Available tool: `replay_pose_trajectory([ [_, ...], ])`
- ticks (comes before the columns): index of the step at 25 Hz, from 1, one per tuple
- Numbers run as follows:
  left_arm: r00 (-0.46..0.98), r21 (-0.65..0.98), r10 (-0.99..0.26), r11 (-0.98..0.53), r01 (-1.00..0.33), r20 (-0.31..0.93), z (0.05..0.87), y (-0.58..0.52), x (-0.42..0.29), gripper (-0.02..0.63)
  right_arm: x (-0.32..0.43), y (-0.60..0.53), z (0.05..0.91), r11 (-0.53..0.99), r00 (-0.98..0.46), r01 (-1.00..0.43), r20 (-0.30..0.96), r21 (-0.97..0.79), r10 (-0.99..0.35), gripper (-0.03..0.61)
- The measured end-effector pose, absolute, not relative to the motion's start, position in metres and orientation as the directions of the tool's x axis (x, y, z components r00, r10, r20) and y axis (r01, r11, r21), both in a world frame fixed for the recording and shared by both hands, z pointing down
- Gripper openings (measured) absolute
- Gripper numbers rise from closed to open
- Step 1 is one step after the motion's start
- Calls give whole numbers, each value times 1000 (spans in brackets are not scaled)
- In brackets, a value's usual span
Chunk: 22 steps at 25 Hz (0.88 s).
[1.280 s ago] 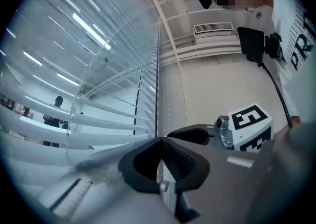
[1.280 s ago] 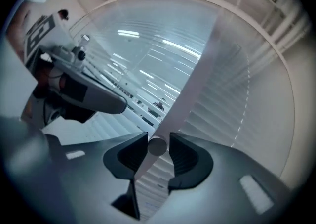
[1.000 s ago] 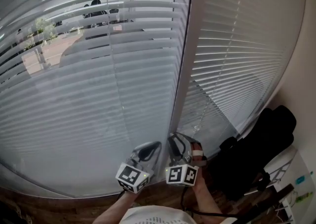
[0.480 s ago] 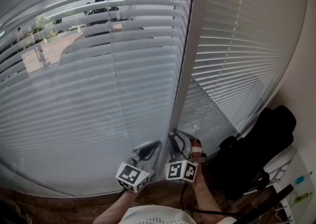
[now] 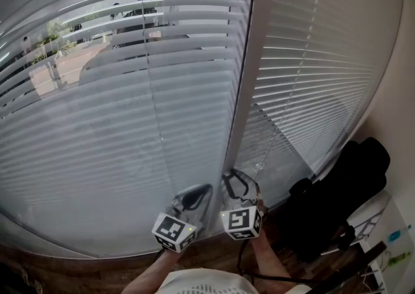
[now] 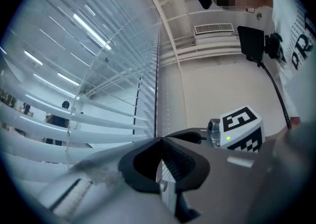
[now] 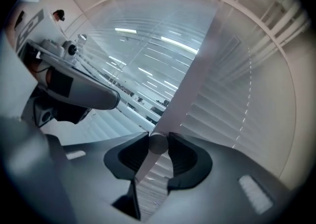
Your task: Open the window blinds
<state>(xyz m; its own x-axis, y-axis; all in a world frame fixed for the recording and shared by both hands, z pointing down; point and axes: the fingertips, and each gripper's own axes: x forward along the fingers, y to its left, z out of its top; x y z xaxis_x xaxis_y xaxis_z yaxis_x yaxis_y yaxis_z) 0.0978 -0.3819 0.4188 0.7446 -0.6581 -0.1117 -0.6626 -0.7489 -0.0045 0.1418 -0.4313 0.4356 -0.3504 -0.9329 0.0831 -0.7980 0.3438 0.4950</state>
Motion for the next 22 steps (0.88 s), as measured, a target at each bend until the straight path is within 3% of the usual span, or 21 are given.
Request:
replay_pose_trajectory([
  [22,750,-5,-652,-754,-657,-111,419,-382,98,-8,152,-434,434,381,-381,-925,-4,-8,-925,134],
])
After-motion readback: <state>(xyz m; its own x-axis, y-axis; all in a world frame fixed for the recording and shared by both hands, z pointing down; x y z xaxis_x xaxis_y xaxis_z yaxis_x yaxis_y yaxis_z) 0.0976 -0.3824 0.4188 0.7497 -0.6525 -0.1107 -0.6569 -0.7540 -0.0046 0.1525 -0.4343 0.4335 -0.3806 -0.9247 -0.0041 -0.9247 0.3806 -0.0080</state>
